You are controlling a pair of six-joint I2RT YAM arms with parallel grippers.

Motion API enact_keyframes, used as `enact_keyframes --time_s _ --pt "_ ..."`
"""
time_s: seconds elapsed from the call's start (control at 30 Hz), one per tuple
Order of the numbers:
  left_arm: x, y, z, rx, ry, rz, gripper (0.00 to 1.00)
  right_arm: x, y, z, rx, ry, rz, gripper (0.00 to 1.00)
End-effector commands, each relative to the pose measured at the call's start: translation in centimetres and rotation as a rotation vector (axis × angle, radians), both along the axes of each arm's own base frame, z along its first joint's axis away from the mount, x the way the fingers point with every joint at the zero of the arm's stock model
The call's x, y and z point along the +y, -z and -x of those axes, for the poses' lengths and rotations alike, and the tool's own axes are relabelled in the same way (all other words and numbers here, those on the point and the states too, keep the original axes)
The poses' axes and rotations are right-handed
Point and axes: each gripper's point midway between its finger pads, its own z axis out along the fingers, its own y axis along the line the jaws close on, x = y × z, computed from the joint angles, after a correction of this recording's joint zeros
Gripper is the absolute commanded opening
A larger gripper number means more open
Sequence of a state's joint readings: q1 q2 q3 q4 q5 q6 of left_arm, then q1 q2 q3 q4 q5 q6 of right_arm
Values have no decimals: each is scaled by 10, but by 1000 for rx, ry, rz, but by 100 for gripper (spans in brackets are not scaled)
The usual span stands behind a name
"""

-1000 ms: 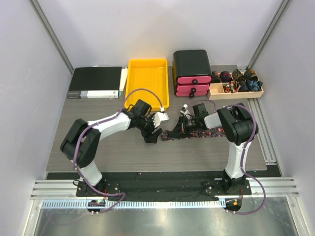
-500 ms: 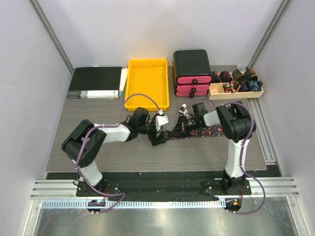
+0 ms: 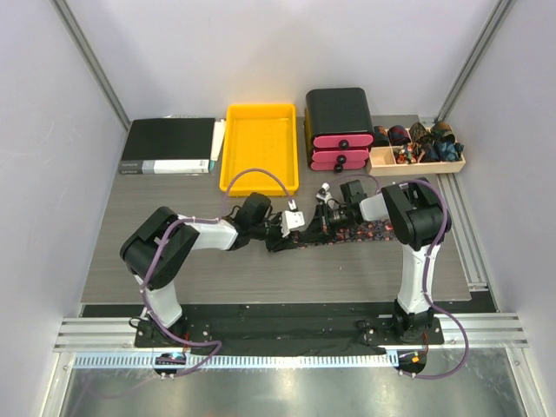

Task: Roll the ties
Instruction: Roll the tie at the center of the board.

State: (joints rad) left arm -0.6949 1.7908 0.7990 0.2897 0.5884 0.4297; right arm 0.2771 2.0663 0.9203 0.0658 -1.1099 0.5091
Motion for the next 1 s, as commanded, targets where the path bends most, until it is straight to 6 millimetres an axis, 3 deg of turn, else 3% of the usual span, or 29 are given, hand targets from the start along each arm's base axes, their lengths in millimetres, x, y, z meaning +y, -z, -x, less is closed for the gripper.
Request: enact_keyframes --time_s 0.0,0.17,0.37,0.53,0.7,0.9,0.97 --pt "-2 4 5 7 73 -124 25 -24 40 8 89 86 209 10" --pt "20 21 13 106 95 -322 21 -27 1 -10 11 113 162 26" --pt "16 26 18 150 87 -465 21 -43 -29 -18 -42 127 144 39" --pt "12 25 12 162 61 -549 22 -39 -39 -18 -42 145 113 43" --pt "20 34 9 178 46 -627 28 -26 -36 -19 -21 164 71 48" --pt "20 36 6 175 30 -634 32 -12 -26 -15 -10 153 54 43" --pt "20 37 6 176 21 -632 34 -12 -21 -16 -20 151 66 23"
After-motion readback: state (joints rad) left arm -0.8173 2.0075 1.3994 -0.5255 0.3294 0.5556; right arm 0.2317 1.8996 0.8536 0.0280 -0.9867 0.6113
